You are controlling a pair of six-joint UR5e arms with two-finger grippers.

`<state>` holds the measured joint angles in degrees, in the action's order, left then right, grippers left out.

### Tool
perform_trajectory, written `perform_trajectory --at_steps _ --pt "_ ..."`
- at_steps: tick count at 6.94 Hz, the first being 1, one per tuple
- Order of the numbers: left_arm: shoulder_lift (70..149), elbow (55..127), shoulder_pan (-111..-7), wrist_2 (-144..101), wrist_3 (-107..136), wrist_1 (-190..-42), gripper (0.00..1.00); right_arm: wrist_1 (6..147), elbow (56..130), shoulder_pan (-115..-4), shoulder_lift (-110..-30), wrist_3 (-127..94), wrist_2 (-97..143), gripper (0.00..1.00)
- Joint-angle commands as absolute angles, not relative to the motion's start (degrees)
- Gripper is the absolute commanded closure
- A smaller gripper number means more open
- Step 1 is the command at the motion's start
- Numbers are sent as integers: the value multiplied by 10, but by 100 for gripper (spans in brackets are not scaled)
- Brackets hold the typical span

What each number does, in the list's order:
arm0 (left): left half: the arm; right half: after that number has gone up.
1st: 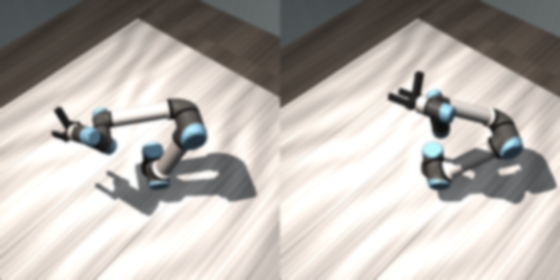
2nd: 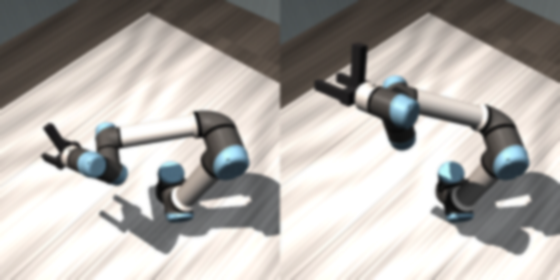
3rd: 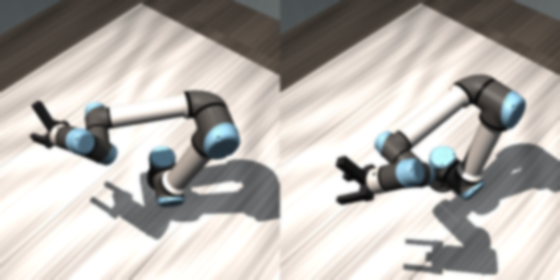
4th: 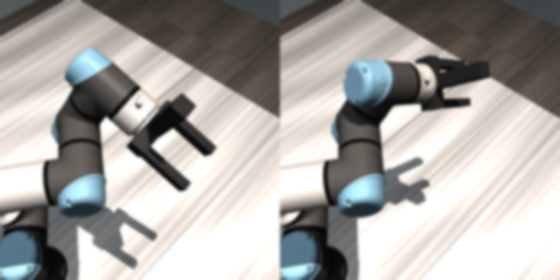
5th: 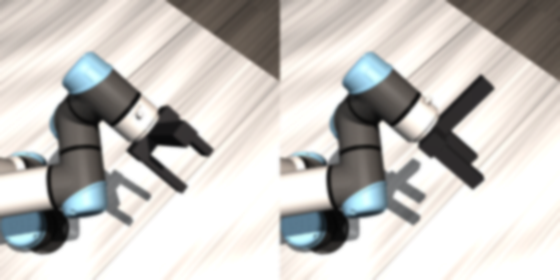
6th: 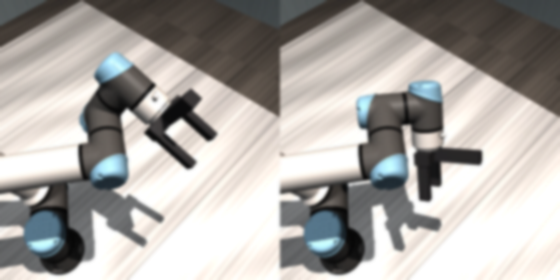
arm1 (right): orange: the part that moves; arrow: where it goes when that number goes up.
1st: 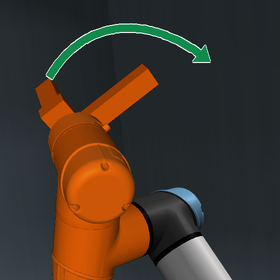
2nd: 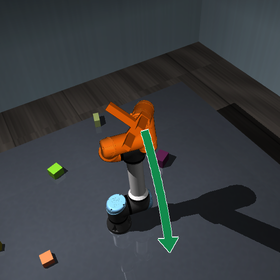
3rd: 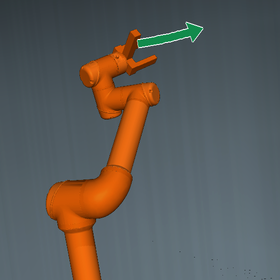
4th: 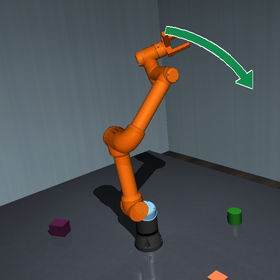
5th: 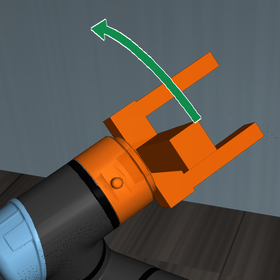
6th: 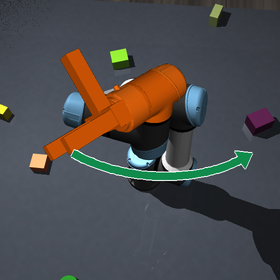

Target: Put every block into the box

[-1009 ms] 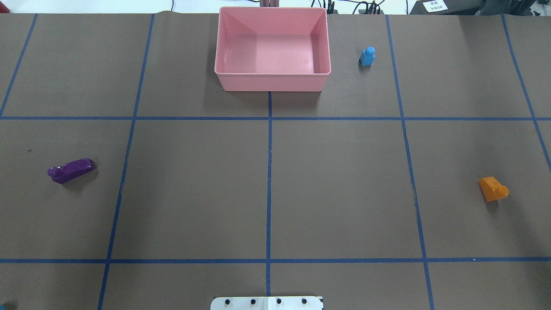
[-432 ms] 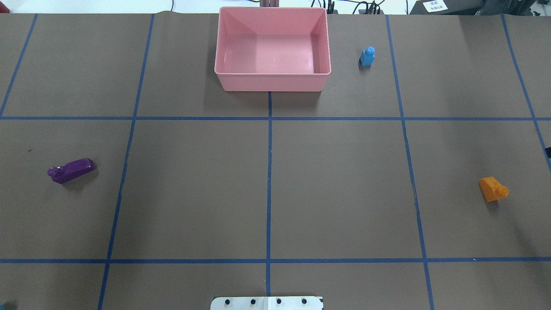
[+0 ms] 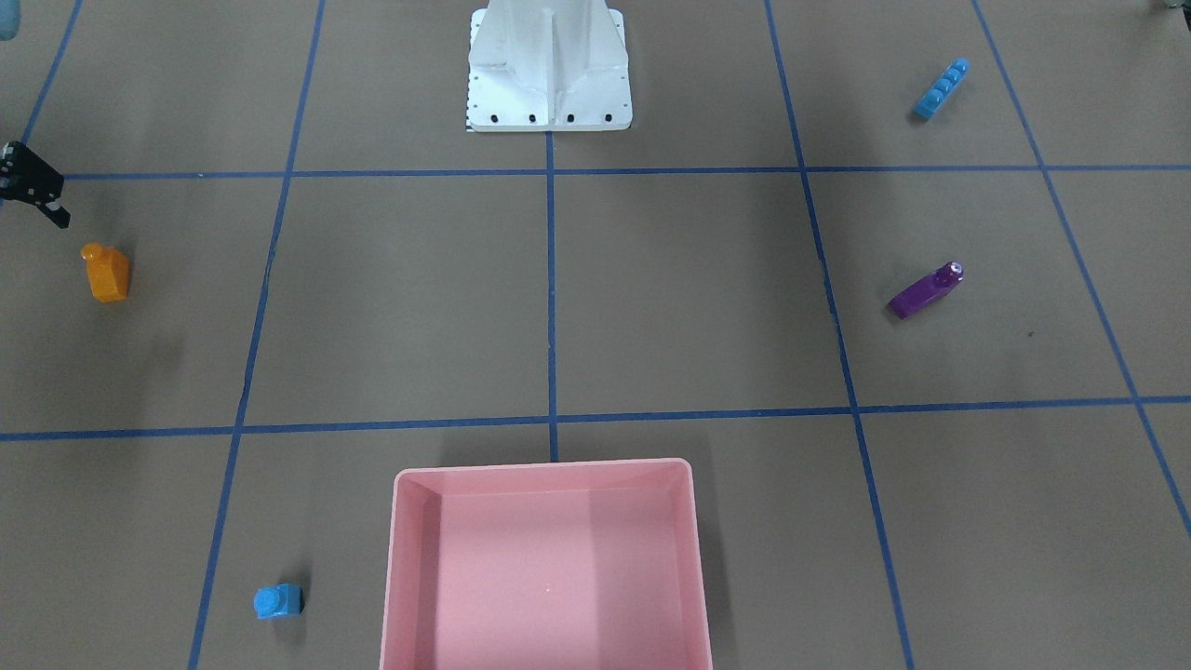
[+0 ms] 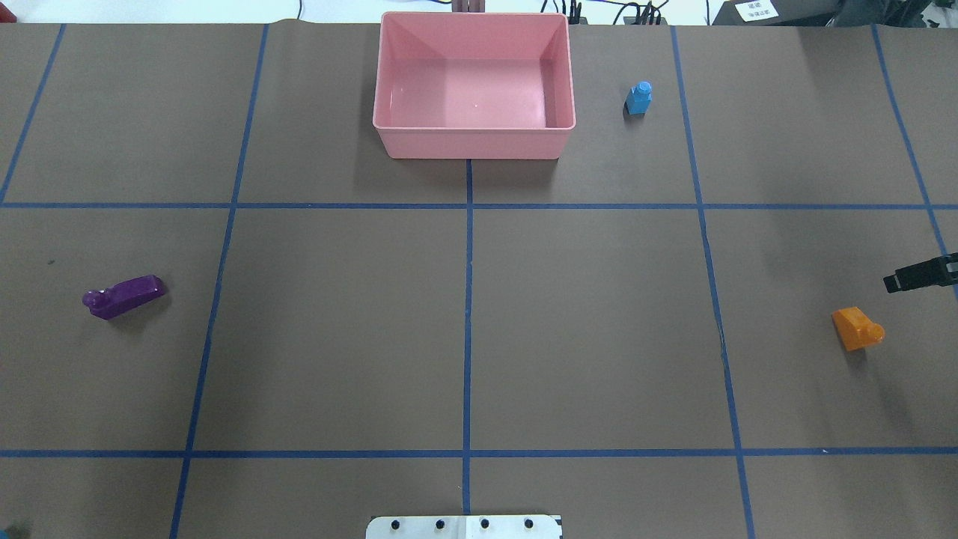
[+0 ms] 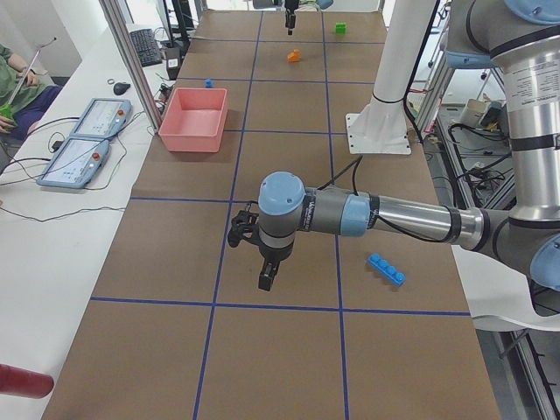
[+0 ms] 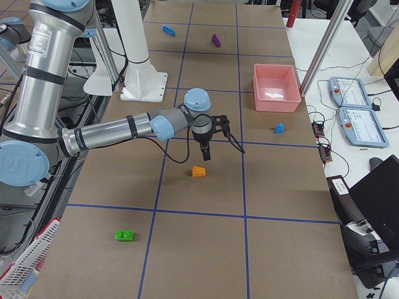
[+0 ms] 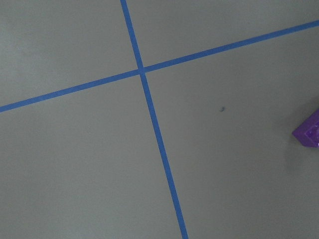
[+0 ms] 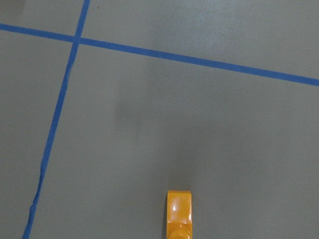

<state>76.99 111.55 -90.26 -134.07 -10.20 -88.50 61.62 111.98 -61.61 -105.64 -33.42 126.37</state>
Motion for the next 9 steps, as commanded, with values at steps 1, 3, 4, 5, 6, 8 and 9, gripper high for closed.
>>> perform_trajectory --at_steps 1,3,4,5,6,8,9 --pt "769 1118 -903 -1343 -102 -885 0 509 1052 -558 -1058 -415 1225 0" --pt "769 1117 -903 -1343 -102 -885 0 507 1044 -503 -1067 -441 1187 0" --pt "769 1116 -903 -1343 -103 -885 0 470 1022 -498 -1074 -440 1187 0" --pt "769 1115 -903 -1343 -103 -885 0 425 986 -496 -1078 -442 1189 0" --pt "768 1116 -903 -1343 -104 -885 0 417 984 -495 -1076 -451 1193 2" --pt "767 1115 -903 -1343 -105 -885 0 423 993 -492 -1072 -460 1194 38" --pt "767 1115 -903 -1343 -105 -885 0 423 995 -487 -1071 -460 1194 45"
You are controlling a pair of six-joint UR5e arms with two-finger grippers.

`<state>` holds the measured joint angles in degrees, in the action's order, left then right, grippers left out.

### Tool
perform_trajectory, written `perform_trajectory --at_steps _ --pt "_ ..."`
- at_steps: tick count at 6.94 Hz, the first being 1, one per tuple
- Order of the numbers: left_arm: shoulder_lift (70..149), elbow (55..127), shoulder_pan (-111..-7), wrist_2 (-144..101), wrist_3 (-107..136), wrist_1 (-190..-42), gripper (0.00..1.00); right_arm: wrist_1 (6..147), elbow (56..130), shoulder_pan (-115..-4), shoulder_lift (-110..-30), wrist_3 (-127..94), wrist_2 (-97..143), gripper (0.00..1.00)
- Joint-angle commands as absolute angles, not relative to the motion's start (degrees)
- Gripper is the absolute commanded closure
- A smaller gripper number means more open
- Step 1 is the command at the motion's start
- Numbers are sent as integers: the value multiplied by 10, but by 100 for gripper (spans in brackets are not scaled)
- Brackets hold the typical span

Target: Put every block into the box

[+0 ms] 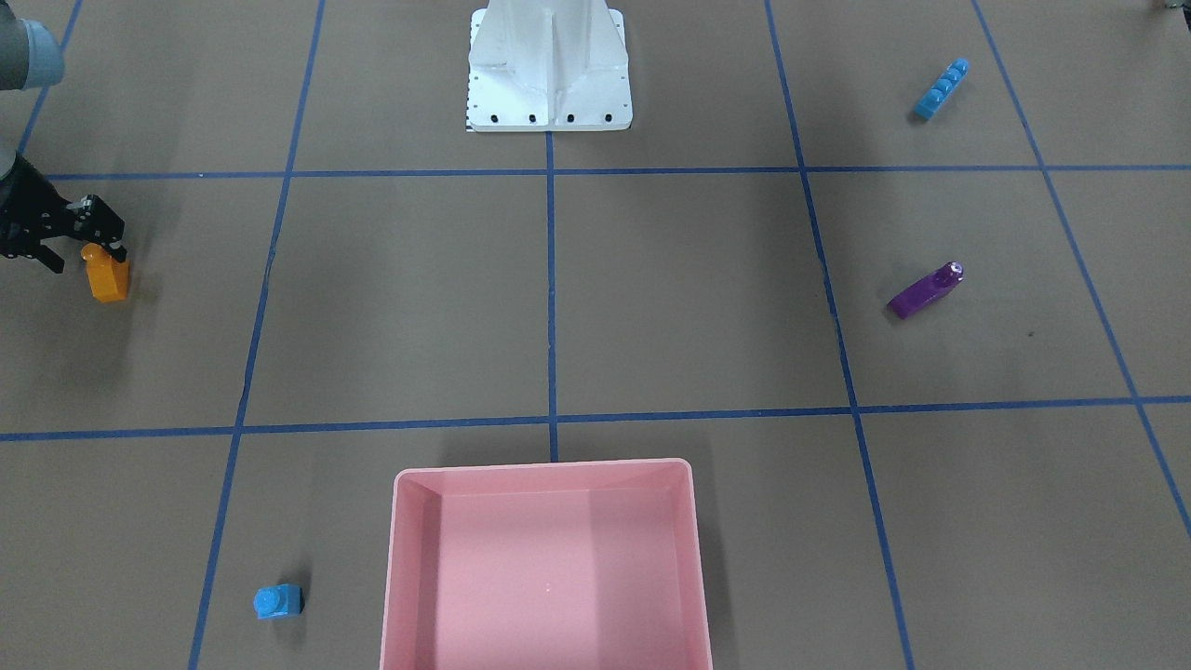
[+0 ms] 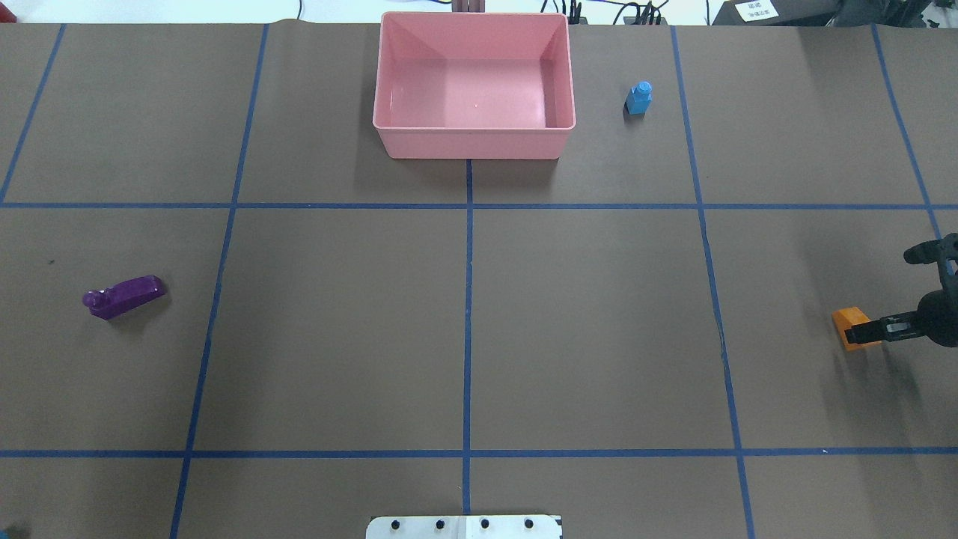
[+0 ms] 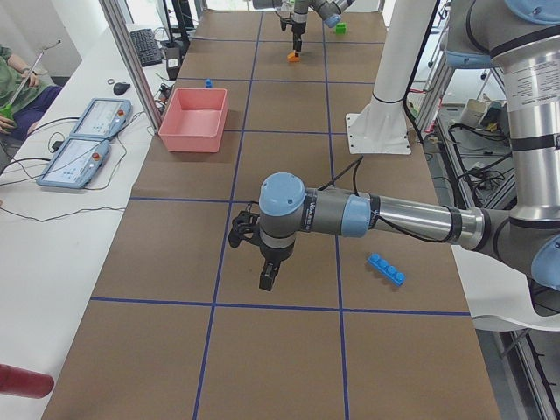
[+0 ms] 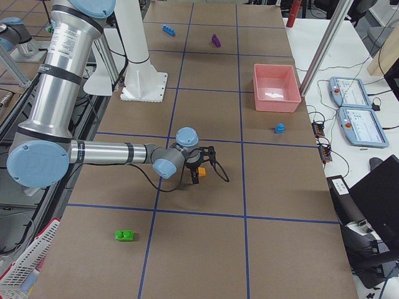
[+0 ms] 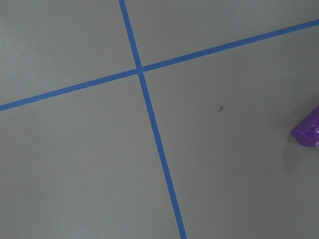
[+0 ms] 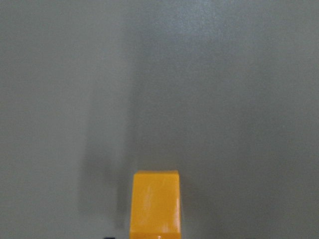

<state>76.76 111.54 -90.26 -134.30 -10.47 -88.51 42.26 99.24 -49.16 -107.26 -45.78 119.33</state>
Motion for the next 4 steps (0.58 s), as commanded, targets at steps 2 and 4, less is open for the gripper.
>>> perform_trajectory --at_steps 2,4 --pt "767 1115 -903 -1343 -105 -885 0 429 1007 -484 -1071 -460 1193 53" --pt "767 1115 -903 -1343 -105 -885 0 439 1014 -485 -1072 -460 1193 86"
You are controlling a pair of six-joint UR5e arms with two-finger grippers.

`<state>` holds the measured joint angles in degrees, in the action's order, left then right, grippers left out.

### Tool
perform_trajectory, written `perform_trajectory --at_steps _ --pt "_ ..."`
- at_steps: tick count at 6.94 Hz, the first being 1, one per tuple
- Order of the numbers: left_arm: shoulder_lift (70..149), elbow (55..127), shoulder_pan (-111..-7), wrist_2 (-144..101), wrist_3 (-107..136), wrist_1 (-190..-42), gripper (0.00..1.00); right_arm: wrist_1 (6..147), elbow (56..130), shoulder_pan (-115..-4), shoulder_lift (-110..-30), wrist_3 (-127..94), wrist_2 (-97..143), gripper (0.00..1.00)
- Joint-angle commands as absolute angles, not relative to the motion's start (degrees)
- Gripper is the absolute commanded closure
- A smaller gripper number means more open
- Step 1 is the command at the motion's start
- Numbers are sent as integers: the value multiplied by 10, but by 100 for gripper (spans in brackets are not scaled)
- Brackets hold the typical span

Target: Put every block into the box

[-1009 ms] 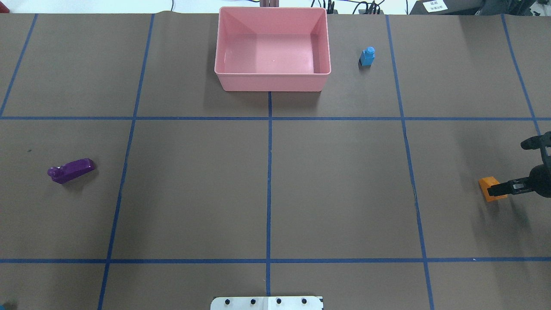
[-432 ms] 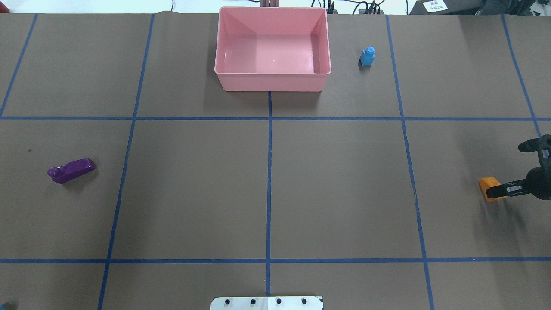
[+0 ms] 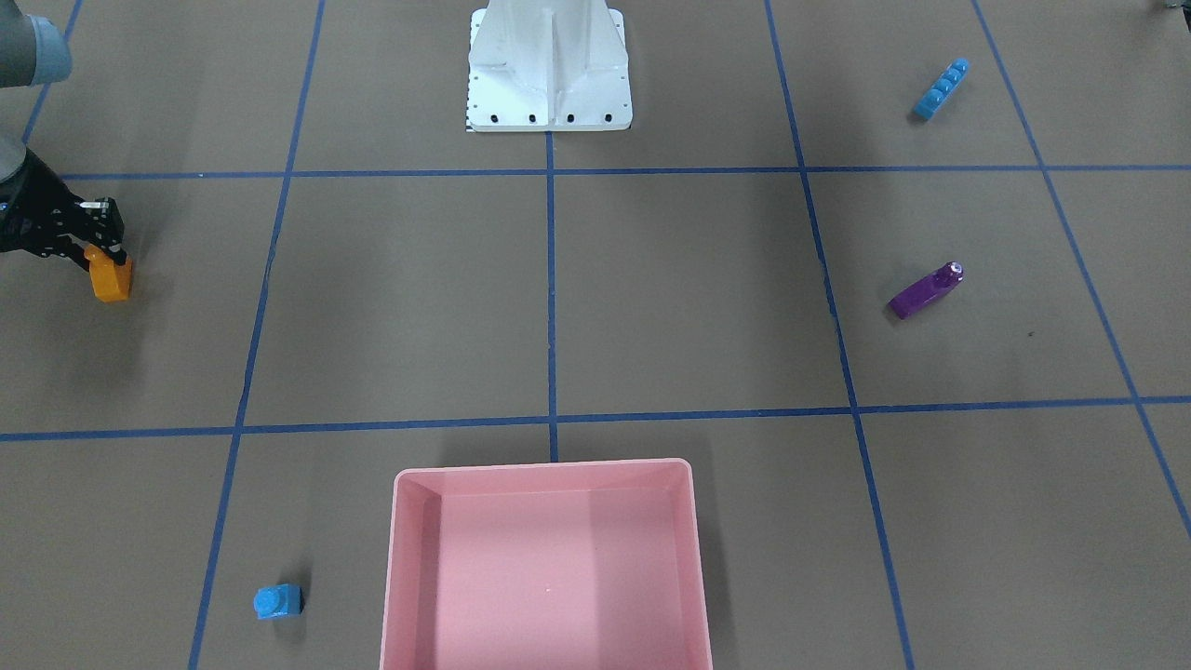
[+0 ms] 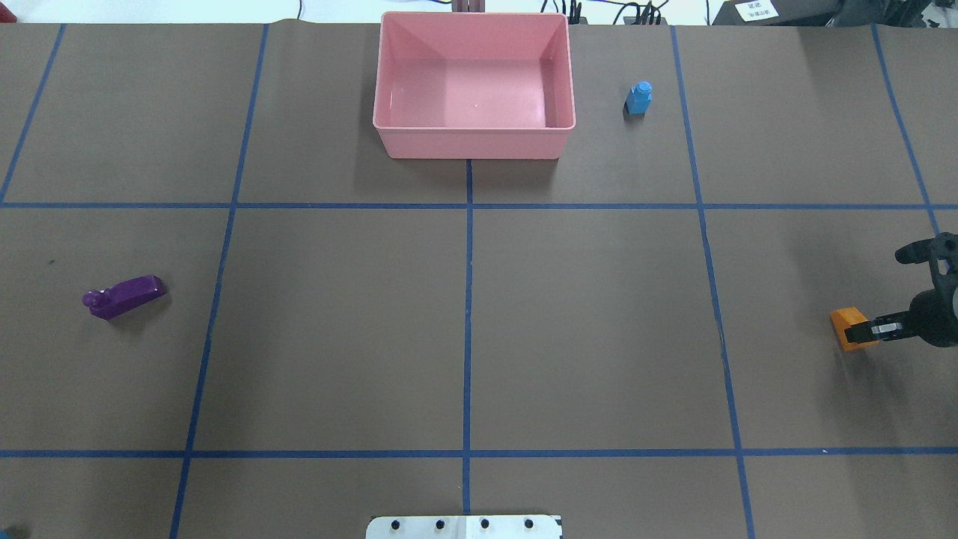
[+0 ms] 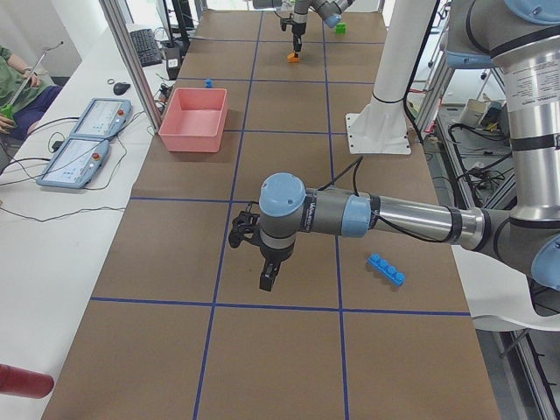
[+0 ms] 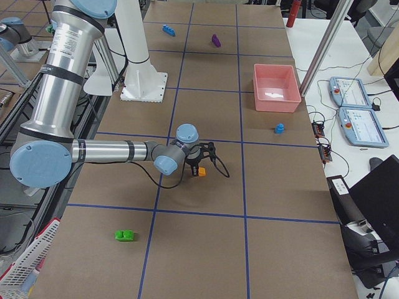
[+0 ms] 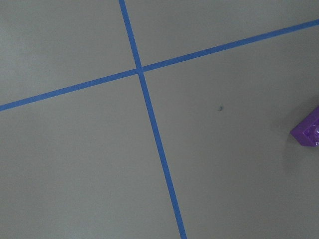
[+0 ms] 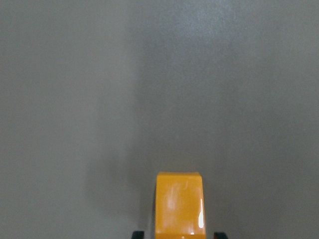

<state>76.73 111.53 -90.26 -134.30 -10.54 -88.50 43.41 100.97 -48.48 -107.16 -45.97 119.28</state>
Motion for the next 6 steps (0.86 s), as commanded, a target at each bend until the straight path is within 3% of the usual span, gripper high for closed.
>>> perform_trajectory --at_steps 1,3,4,6 --pt "767 1115 -903 -1343 -105 -885 0 446 1021 -486 -1072 -460 1193 100" --pt "767 1115 -903 -1343 -105 -885 0 528 1090 -519 -1057 -459 1214 100" --pt "767 1115 -903 -1343 -105 -885 0 618 1125 -553 -999 -460 1237 100" --pt "768 1116 -903 -1343 -103 -885 0 776 1124 -565 -845 -460 1236 100"
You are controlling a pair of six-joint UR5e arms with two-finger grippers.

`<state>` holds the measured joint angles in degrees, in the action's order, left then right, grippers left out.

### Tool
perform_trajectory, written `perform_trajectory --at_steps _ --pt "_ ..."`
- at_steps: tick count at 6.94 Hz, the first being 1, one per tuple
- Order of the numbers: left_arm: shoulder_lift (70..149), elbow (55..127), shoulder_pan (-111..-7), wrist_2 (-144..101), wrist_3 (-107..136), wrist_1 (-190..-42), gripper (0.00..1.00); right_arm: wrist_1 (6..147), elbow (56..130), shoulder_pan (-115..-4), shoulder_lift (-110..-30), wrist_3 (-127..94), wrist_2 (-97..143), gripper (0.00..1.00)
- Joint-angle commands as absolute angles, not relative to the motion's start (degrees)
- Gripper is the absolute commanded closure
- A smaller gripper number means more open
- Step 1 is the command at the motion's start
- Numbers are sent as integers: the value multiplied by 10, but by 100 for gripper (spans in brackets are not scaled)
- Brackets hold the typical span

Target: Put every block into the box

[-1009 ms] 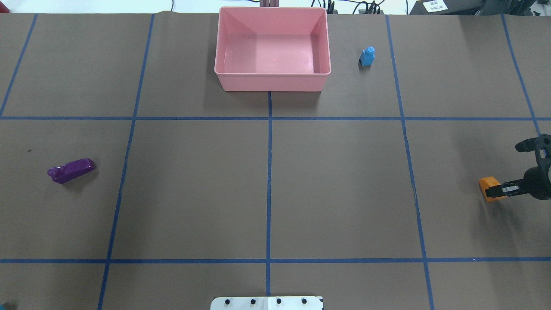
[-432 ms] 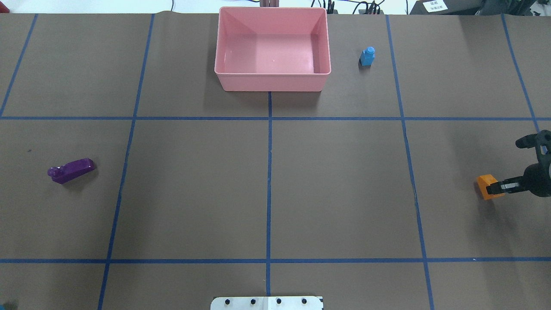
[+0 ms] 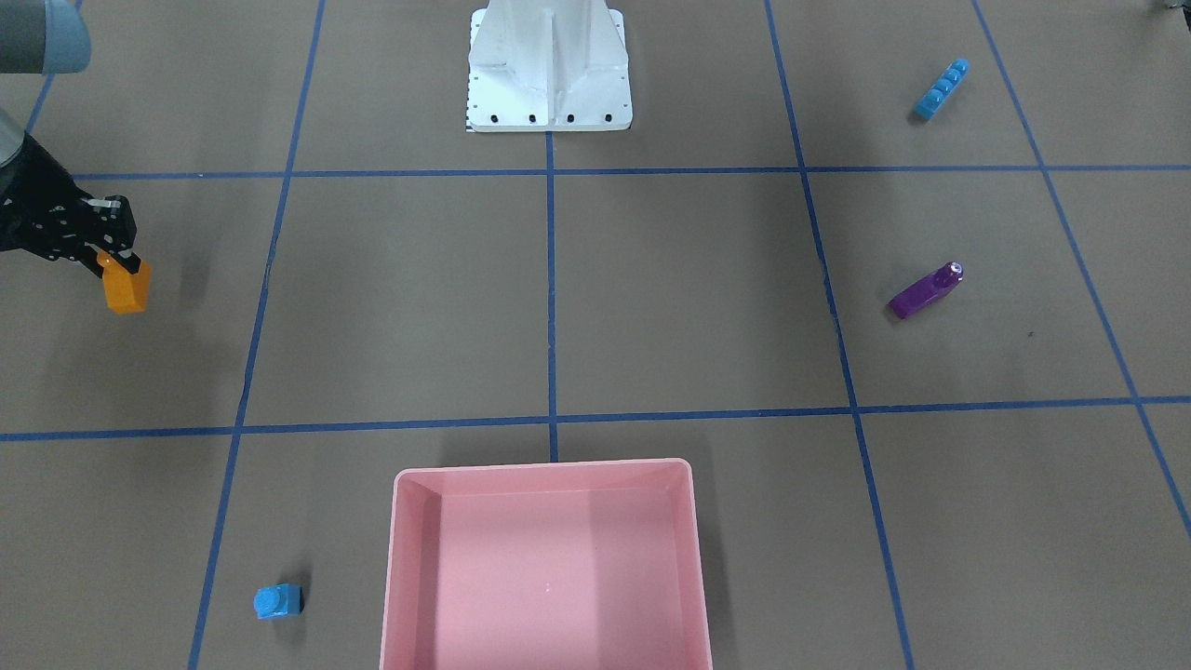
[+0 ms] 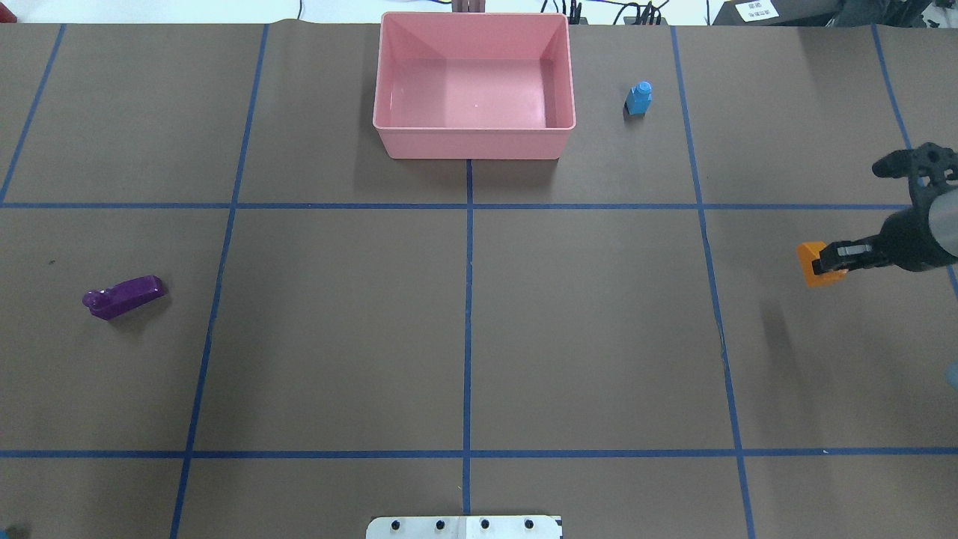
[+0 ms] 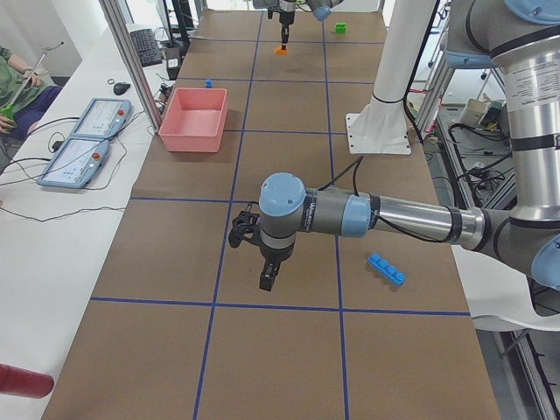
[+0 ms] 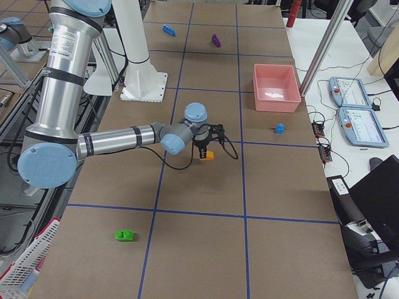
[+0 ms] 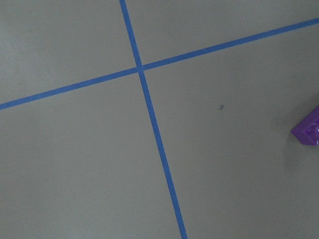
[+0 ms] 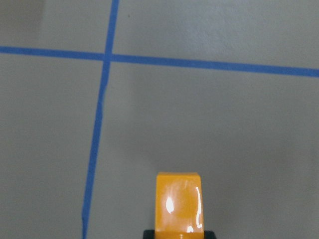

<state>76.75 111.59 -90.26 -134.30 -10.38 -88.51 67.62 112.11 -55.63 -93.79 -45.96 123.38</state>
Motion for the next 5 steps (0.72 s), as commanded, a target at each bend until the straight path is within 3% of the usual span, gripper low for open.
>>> perform_trajectory --at_steps 1,3,5 --pt "768 1116 -903 -1344 -102 -885 0 867 1115 -566 -755 -460 1235 100" --pt "769 1116 -902 -1343 -101 -886 0 981 1012 -565 -553 -461 1234 100" --pt "769 1116 -902 -1344 -101 -886 0 977 800 -562 -367 -471 1233 100"
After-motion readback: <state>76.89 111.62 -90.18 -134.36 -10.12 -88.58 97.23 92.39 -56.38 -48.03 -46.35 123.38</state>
